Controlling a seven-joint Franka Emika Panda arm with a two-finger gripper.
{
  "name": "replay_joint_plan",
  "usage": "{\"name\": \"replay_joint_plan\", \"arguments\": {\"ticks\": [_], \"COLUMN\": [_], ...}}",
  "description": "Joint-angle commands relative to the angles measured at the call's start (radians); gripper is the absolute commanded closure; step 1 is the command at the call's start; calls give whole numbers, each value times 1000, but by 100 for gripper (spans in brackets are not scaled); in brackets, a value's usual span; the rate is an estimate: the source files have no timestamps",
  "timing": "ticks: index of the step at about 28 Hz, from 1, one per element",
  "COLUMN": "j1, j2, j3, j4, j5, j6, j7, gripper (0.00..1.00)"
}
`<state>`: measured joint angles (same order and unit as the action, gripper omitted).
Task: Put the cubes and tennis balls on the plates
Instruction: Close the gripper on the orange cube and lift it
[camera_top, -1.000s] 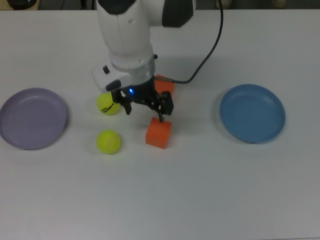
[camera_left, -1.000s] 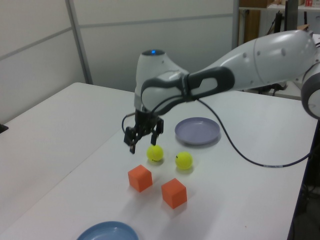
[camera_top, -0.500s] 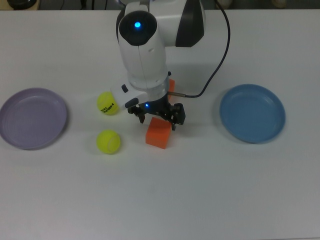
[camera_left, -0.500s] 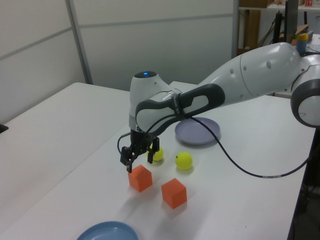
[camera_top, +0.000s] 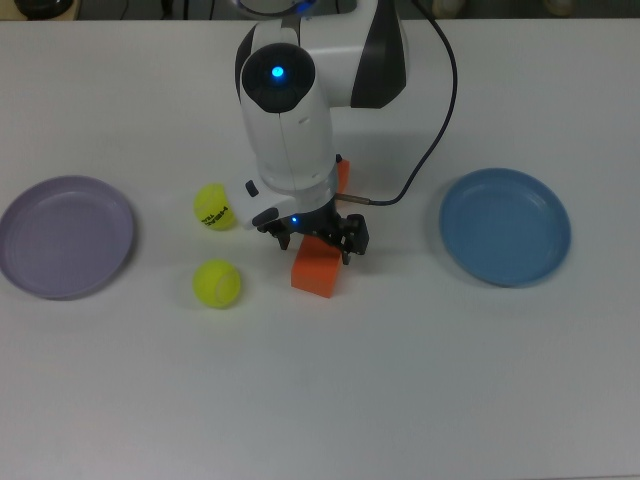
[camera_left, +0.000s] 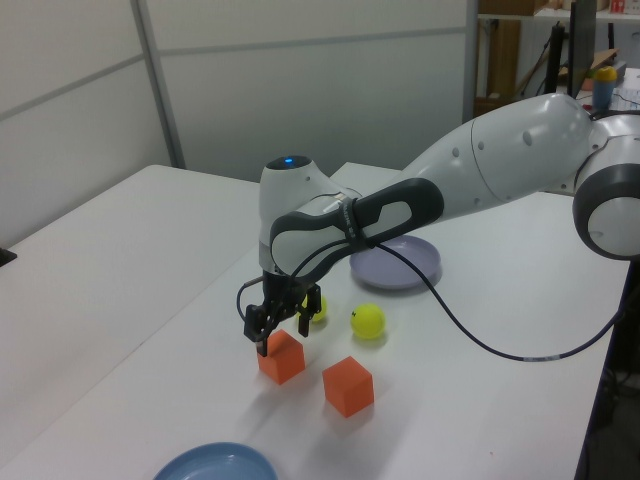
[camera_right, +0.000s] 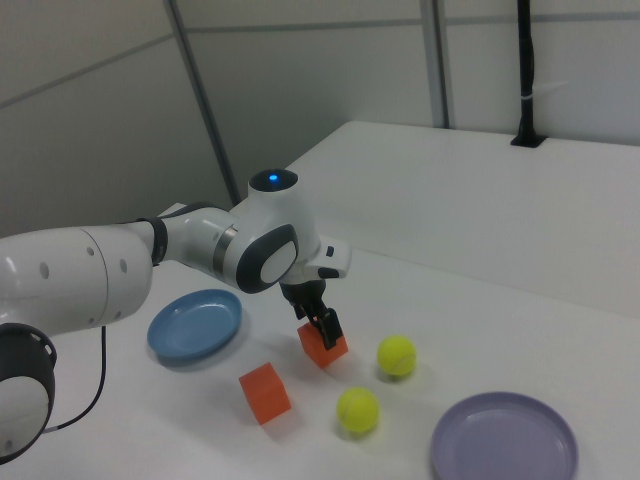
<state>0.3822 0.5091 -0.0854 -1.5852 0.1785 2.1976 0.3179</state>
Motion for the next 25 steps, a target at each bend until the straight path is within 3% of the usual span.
{"name": "replay_joint_plan", "arguments": {"ticks": [1,4,6,8,9,11,16,21,25], "j1": [-3,-2,-2,-2,-2,-2,9,32,86], "j2": [11,19,23,23,23,22,-23,-92,-121], "j3": [6,7,7,7,7,7,24,73,95], "j4": [-21,-22,-21,-22,-28,-32,-32,-39,-39], "j5": [-4,-4,-4,-4,-4,-4,-4,-4,-7], "j6": [33,34,37,59,82,90,82,44,21], "j7": [13,13,13,21,33,41,36,41,69], "gripper": [0,0,11,36,71,99,100,100,100]}}
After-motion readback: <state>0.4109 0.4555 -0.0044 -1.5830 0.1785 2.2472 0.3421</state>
